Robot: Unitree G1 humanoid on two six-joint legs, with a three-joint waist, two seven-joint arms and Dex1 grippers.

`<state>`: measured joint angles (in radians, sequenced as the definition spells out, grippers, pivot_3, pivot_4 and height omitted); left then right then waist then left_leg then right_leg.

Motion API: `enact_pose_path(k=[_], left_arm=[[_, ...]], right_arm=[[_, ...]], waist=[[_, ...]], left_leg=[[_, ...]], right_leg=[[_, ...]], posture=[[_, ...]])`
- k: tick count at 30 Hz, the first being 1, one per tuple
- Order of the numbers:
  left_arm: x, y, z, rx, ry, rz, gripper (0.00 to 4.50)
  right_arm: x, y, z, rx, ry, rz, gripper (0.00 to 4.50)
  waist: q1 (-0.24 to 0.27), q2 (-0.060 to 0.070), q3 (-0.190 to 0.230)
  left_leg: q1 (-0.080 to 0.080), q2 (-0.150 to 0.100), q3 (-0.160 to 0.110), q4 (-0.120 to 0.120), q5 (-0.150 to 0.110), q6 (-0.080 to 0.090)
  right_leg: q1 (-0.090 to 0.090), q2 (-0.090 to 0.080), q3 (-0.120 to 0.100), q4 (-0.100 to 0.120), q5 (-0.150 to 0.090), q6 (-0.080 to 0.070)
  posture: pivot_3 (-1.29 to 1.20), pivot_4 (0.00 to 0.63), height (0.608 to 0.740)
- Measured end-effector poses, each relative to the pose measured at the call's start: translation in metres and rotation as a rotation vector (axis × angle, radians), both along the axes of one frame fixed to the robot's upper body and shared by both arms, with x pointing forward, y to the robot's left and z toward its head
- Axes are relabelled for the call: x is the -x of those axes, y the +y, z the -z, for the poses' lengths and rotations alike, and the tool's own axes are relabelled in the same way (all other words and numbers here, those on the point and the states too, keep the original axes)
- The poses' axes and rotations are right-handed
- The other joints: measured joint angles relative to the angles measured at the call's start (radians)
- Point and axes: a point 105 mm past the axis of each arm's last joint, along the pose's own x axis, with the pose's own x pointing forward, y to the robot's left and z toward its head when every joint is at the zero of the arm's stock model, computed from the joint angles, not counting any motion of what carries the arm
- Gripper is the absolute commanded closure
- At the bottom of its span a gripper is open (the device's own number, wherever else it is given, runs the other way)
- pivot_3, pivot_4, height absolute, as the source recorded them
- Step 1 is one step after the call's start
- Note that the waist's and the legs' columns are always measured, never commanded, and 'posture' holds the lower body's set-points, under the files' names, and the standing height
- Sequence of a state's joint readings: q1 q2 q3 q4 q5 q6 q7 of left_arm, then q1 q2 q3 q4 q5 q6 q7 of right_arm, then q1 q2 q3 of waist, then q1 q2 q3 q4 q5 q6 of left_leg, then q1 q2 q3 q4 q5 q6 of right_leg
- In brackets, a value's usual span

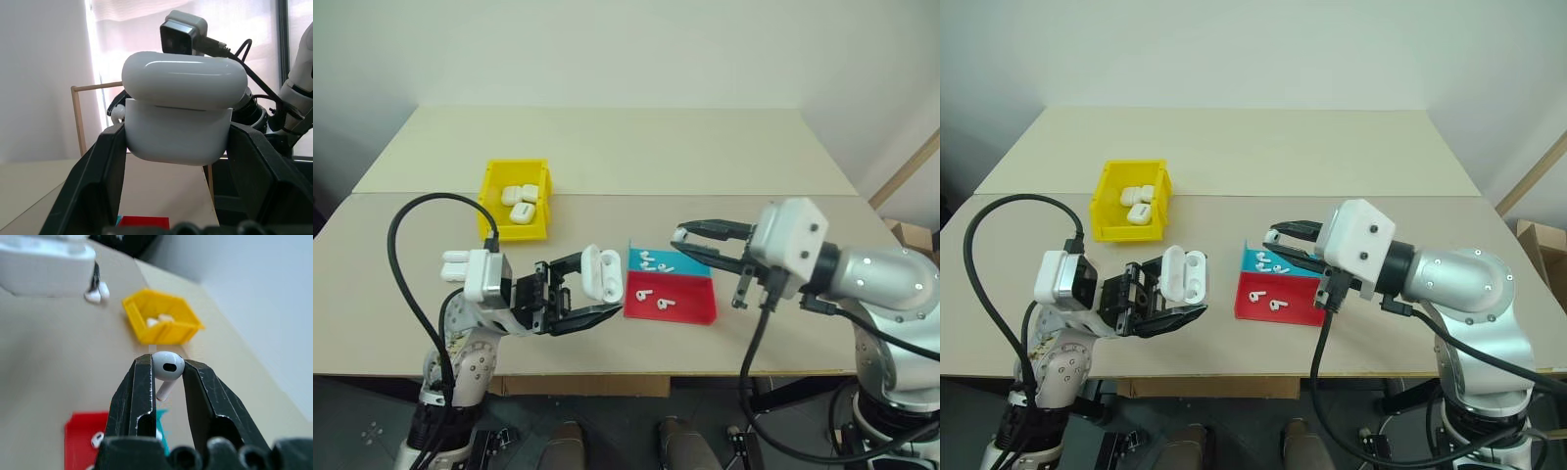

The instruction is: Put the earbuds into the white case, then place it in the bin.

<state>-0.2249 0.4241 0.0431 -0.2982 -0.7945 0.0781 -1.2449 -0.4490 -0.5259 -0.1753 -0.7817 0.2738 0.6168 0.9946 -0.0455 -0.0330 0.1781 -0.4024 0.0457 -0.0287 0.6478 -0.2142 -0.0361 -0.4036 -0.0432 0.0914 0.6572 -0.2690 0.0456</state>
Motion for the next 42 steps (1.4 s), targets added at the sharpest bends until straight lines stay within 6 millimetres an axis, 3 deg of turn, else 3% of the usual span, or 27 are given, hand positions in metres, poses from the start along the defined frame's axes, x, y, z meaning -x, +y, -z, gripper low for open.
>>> enact_pose_path(k=[9,14,25,42], left_arm=[[0.000,-0.006,-0.009,-0.012,0.048,0.022,1.72],[0.006,-0.009,-0.011,-0.019,0.037,0.041,1.72],[0.006,-0.009,-0.009,-0.029,0.052,0.042,1.72],[0.011,-0.007,-0.010,-0.046,0.032,0.073,1.72]], right_arm=[[0.012,0.005,-0.027,-0.277,-0.073,-0.225,3.84],[0.018,0.006,-0.034,-0.340,-0.090,-0.324,3.84],[0.022,0.028,-0.023,-0.284,-0.076,-0.503,3.84],[0.020,0.046,-0.007,-0.239,-0.047,-0.559,3.84]], waist=[[0.001,0.000,0.000],[0.001,0.000,0.000],[0.002,0.000,0.000],[0.002,0.000,0.000]], left_leg=[[0.001,0.000,0.000,-0.001,0.000,0.000],[0.002,0.000,0.000,-0.001,0.000,0.000],[0.002,0.000,0.000,-0.001,0.000,0.000],[0.002,0.000,0.000,-0.001,0.000,0.000]], right_leg=[[0.001,0.000,0.000,0.000,0.000,0.000],[0.001,0.000,0.000,0.000,0.000,0.000],[0.001,0.000,0.001,0.000,0.000,0.000],[0.001,0.000,0.001,0.000,0.000,0.000]], posture=[[0.00,0.150,0.740],[0.00,0.150,0.740],[0.00,0.150,0.740],[0.00,0.150,0.740]])
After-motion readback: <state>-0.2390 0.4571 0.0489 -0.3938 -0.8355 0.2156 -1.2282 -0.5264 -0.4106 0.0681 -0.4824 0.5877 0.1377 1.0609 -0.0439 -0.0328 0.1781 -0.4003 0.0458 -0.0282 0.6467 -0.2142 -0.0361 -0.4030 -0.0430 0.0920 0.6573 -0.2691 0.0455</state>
